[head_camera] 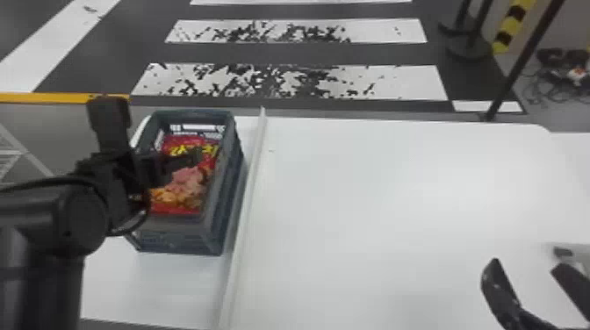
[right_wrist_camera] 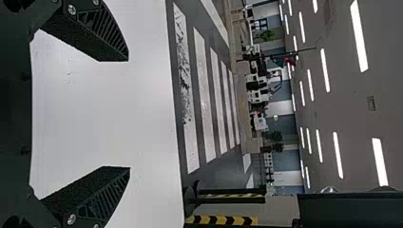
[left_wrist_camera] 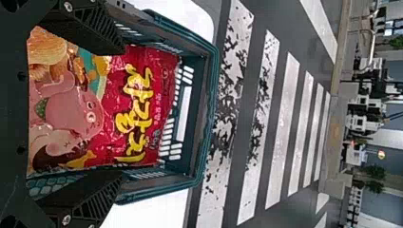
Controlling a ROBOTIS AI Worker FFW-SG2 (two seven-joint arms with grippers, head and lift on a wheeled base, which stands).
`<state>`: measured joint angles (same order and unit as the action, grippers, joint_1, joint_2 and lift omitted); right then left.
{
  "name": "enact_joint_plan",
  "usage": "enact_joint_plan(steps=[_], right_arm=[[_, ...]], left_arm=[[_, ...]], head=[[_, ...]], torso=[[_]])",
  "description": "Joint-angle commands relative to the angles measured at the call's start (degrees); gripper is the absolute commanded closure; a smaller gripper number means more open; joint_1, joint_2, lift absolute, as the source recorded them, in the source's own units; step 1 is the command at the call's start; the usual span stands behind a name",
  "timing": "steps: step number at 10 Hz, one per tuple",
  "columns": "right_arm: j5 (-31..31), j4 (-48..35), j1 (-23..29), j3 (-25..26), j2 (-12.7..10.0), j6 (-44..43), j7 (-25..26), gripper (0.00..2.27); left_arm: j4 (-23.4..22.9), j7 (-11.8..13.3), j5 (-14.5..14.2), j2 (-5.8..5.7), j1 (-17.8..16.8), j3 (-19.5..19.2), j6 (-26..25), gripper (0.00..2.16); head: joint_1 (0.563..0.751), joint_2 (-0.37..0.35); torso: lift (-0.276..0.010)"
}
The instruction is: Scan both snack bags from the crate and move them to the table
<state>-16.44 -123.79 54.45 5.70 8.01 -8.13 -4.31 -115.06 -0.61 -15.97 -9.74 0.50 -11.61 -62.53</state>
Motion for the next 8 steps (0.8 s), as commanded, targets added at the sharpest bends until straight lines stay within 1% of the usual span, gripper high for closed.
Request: enact_joint_plan(steps=[1, 2, 3, 4, 5, 6, 7, 8], right_arm=[[-0.1, 0.1, -0.1, 0.0, 0.2, 0.0, 0.0, 0.11], [-0.3, 0.0, -0.1, 0.1, 0.5, 0.0, 0.0, 0.11], [-0.4, 0.0, 0.0, 0.2, 0.6, -0.2, 0.0, 0.11], [-0.4, 0.0, 0.0, 0.3, 0.7, -0.2, 0.0, 0.11], [-0.4, 0.0, 0.0, 0.3, 0.7, 0.0, 0.0, 0.11], [-0.4, 0.0, 0.0, 0.3, 0.8, -0.2, 0.0, 0.11], [-0.5, 0.0, 0.0, 0.4, 0.9, 0.0, 0.0, 0.11], [-0.7, 0.0, 0.2, 0.7, 0.9, -0.2, 0.0, 0.11]], left_arm=[[3.9, 0.1, 1.2, -0.02, -2.3, 0.9, -0.7, 0.10], [6.8, 1.1, 1.9, -0.10, -3.8, 1.1, -0.7, 0.10], [8.9, 1.7, 2.3, -0.37, -4.9, 1.2, -0.7, 0.10], [9.9, 2.8, 2.3, -0.63, -5.5, 1.2, -0.9, 0.12], [11.2, 5.6, 2.6, -1.51, -7.0, 1.2, -7.0, 0.27], [12.5, 8.8, 2.8, -1.86, -8.2, 0.6, -13.0, 0.61], [12.8, 11.2, 2.9, -1.86, -8.1, -0.3, -14.8, 1.09], [12.7, 9.2, 2.9, -1.42, -7.3, -0.4, -15.3, 1.41]], head=[[0.695, 0.081], [0.695, 0.081], [0.695, 0.080], [0.695, 0.080], [0.695, 0.078], [0.695, 0.073], [0.695, 0.066], [0.695, 0.062]], torso=[[-0.087], [-0.087], [-0.087], [-0.087], [-0.087], [-0.087], [-0.087], [-0.087]])
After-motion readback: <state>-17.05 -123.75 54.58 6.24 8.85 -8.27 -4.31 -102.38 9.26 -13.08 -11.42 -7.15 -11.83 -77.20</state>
